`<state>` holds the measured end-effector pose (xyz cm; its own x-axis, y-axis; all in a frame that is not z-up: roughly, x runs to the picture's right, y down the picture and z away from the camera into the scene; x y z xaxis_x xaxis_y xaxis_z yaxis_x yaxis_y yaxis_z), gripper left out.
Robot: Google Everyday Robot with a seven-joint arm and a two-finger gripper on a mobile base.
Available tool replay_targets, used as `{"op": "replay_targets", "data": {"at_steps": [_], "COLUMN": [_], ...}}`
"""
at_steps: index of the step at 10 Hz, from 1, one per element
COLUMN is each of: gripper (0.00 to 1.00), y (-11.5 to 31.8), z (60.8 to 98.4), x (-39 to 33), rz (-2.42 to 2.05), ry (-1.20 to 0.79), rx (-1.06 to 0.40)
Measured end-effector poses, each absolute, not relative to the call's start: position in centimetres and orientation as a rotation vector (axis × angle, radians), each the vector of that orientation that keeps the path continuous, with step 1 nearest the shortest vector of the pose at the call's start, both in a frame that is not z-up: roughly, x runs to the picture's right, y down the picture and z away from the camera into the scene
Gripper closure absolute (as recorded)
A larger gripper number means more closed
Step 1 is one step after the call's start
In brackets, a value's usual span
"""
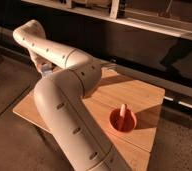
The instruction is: Place the white sponge in the ceramic cup
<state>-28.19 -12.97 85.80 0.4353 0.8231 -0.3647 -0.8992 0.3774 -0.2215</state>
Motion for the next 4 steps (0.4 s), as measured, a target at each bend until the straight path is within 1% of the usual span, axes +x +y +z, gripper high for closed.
{"op": "replay_targets", "data": {"at_steps": [4], "gripper": [1.00], "y": [-12.86], "z": [86.04], "x": [-28.09], "rz": [1.111], "ry": [0.204], "rx": [-0.421]}}
